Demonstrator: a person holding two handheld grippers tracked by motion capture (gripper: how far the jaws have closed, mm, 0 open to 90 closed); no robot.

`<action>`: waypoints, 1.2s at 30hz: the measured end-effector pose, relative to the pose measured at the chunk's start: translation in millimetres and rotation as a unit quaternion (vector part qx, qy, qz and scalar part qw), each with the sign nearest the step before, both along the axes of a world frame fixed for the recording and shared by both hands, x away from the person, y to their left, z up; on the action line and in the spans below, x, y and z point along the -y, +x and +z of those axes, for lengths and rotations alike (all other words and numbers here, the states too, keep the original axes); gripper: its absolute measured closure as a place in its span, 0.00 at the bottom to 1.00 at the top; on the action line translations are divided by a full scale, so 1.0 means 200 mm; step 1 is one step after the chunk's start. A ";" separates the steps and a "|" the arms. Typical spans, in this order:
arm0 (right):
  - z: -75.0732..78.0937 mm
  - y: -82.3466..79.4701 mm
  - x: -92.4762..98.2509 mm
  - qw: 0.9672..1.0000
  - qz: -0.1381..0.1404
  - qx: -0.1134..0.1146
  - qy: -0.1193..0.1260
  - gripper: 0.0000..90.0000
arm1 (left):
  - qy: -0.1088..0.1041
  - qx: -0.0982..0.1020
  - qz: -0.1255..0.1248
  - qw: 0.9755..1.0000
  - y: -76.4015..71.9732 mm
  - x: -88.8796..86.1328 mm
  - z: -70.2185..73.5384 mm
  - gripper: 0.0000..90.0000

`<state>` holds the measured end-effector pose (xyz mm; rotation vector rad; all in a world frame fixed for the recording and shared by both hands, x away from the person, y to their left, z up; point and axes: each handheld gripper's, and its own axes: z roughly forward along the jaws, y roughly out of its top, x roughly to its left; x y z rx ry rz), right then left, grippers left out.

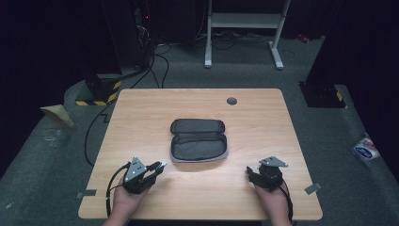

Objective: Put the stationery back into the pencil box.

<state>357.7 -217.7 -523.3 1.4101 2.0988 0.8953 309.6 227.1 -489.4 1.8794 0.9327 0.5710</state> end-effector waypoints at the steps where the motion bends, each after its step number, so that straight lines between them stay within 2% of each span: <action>1: 0.00 0.00 0.00 1.000 0.000 0.000 0.000 0.38 | 0.000 0.000 0.000 1.000 0.00 0.00 0.00 0.81; 7: 0.00 0.00 0.00 1.000 0.001 -0.001 0.001 0.38 | -0.006 0.008 0.000 1.000 0.04 0.01 0.02 0.81; 10: 0.00 0.00 0.00 1.000 0.001 0.000 0.000 0.38 | -0.017 0.004 -0.002 1.000 0.06 0.01 0.02 0.81; 13: 0.00 0.00 0.00 1.000 0.001 0.000 0.000 0.38 | -0.016 0.007 -0.003 1.000 0.07 0.02 0.03 0.81; 20: 0.00 0.00 0.00 1.000 -0.003 0.001 -0.001 0.39 | -0.046 0.013 -0.003 0.999 0.07 0.00 0.08 0.81; 31: 0.00 0.00 -0.01 1.000 -0.004 0.002 -0.001 0.39 | -0.058 0.022 -0.012 0.998 0.10 0.05 0.13 0.81; 36: 0.00 0.00 -0.01 1.000 -0.003 0.001 -0.001 0.39 | -0.048 0.026 -0.012 0.998 0.12 0.08 0.15 0.81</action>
